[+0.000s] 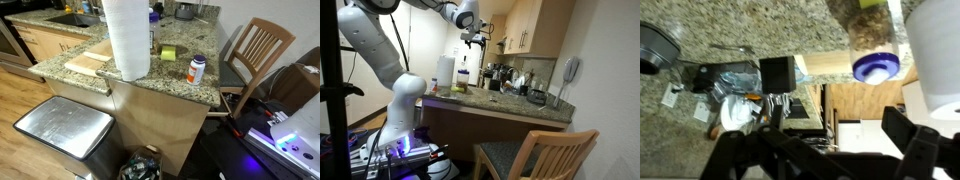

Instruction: Move the white object from the top of the clear container and put it on the countertop

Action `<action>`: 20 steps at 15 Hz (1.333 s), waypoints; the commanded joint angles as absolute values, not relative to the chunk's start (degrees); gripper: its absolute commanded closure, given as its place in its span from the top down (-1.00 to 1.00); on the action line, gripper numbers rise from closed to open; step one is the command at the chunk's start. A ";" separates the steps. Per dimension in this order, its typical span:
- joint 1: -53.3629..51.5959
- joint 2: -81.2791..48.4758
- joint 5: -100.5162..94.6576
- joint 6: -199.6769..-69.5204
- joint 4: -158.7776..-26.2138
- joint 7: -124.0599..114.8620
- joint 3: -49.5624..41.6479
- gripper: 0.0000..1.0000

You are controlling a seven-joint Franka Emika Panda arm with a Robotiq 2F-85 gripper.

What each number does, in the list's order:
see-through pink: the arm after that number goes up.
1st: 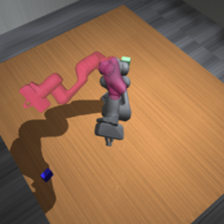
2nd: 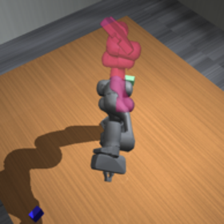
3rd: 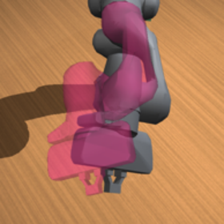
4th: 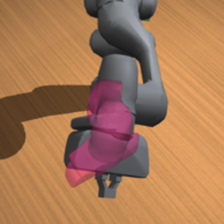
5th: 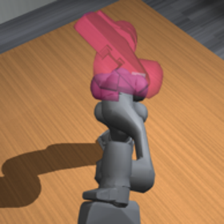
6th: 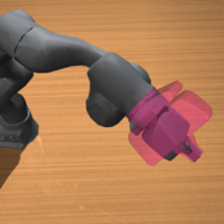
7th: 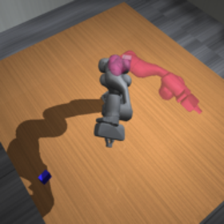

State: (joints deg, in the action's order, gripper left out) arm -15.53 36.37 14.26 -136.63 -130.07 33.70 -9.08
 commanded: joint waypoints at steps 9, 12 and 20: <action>-21.99 26.55 19.29 -134.51 -126.26 39.18 -9.65 1.00; -22.54 21.36 19.59 -140.41 -126.57 35.49 -3.10 1.00; -21.85 20.59 19.88 -143.63 -128.72 34.11 -0.71 1.00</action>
State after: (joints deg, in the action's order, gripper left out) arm -22.24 22.88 18.82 -140.09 -128.13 34.14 -2.89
